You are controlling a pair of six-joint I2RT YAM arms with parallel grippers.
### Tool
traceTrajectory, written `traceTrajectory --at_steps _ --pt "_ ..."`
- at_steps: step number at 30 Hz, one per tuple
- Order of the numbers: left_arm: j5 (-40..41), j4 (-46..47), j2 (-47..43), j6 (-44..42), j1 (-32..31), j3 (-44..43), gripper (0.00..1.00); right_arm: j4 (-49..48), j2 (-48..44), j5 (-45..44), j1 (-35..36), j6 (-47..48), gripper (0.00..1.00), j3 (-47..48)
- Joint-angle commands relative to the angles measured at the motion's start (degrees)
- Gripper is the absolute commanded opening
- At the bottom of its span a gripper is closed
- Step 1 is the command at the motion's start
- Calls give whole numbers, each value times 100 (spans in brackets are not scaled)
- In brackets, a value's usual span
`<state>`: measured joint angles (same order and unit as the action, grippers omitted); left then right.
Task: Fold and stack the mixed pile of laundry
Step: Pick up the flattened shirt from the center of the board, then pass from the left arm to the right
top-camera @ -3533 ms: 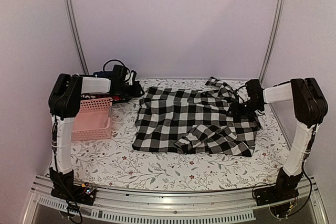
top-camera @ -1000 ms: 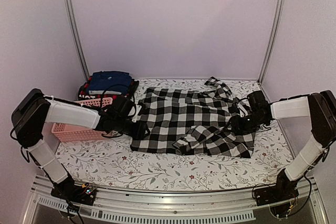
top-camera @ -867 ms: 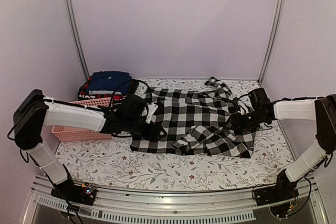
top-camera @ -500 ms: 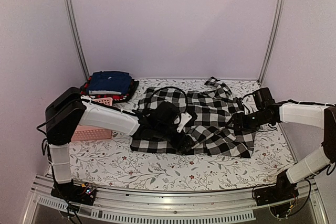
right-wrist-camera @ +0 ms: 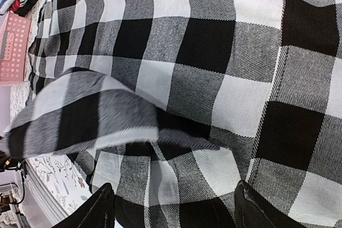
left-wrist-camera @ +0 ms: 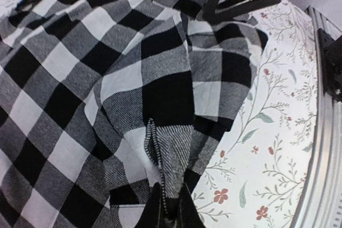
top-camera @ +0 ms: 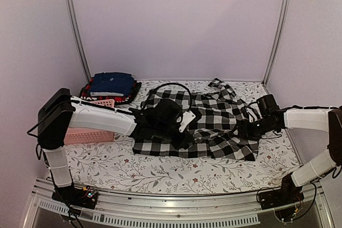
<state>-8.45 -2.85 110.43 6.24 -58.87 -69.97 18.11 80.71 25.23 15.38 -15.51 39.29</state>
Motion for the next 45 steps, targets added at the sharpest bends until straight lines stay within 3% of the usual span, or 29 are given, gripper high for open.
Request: traceTrajectory --at_steps 1,12,21,28,33,40,45 --pt "38 104 -1016 -299 -216 181 0 -187 -114 302 33 34 75 -106" --pt "256 -200 -1691 -492 -238 195 0 -841 -824 1149 352 213 73 -360" --pt "211 -367 -1970 -810 -236 102 0 -717 -905 -125 908 297 78 -394" --pt "166 -432 -2312 -1081 -230 218 0 -1031 -1233 -130 1021 377 77 -597" --pt "-218 -427 -2415 -1143 -238 200 1 -1087 -1166 -122 1144 473 62 -535" --pt "-358 -521 -2639 -1352 -522 485 6 -965 -1207 -203 1326 578 4 -395" --pt "426 -619 -2906 -1719 -1159 1006 6 -628 -1960 -728 1338 384 0 -323"
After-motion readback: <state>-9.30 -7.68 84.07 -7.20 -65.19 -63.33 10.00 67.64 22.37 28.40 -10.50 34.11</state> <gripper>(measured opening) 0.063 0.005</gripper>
